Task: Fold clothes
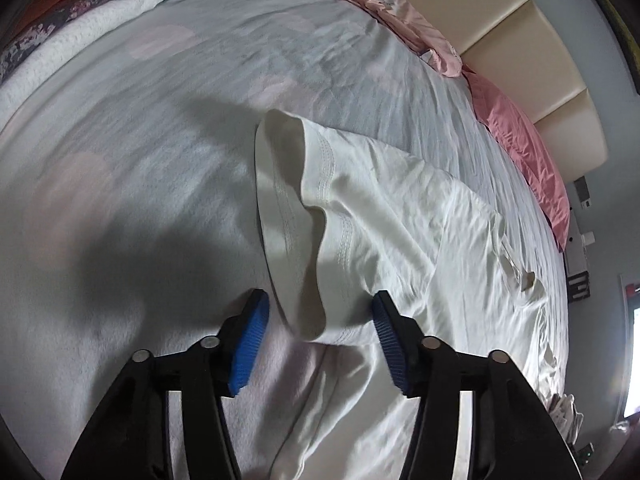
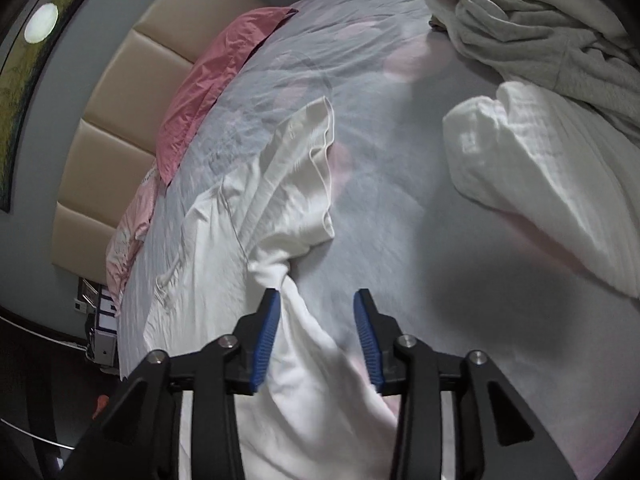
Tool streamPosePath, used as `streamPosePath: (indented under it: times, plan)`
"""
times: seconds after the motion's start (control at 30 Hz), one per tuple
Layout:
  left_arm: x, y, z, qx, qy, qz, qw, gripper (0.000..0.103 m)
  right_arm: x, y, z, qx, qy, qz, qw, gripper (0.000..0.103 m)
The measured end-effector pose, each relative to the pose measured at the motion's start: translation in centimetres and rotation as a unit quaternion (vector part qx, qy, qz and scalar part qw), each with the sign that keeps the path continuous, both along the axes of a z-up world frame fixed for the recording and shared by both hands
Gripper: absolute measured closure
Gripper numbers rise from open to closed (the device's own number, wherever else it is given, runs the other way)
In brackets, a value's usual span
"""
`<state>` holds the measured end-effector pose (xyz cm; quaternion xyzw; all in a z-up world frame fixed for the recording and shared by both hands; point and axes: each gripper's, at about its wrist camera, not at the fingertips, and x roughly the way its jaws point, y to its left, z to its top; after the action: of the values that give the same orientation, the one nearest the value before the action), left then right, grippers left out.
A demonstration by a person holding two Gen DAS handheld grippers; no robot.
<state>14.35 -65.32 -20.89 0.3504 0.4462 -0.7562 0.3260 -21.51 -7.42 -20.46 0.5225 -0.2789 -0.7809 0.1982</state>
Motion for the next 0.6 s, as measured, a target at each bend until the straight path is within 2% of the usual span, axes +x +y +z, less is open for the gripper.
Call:
streamPosePath:
  times: [0.1,0.23,0.3,0.37,0.4,0.43,0.47,0.5,0.6]
  plan:
    - [-1.0,-0.3,-0.1,-0.011,-0.002,0.001,0.9999,0.083,-2.4,0.0,-1.2,-0.007,-0.004,-0.016,1.000,0.060]
    - [-1.9,-0.1,0.5,-0.044,-0.020,-0.003,0.9988,0.090,-4.4,-1.2,-2.4,-0.031,0.007,-0.010,0.999,0.061]
    - [-1.7,-0.5,1.6,-0.068,-0.022,0.006,0.9974,0.091,-4.8,-2.1,-2.5,-0.019,0.014,0.001,1.000,0.071]
    - [-1.1,-1.6,1.9,-0.085,-0.036,0.027,0.9954,0.094,-5.0,-3.1,-2.5,0.001,0.021,0.011,1.000,0.090]
    - [-0.8,-2.1,1.9,-0.093,-0.044,0.038,0.9940,0.094,-5.2,-3.5,-2.6,0.012,0.024,0.017,0.999,0.094]
    - [-0.5,-2.7,2.0,-0.101,-0.052,0.049,0.9924,0.103,-5.3,-3.9,-2.6,0.022,0.028,0.021,0.999,0.098]
    - [-0.2,-3.2,2.1,-0.108,-0.061,0.059,0.9905,0.103,-5.3,-3.8,-2.6,0.031,0.031,0.016,0.999,0.099]
    - [0.2,-3.9,1.7,-0.106,-0.066,0.070,0.9898,0.103,-5.4,-3.5,-2.5,0.035,0.031,0.009,0.999,0.099]
    - [1.5,-5.1,-0.1,-0.062,-0.058,0.091,0.9921,0.103,-5.6,-2.6,-1.9,0.059,0.044,-0.008,0.997,0.100]
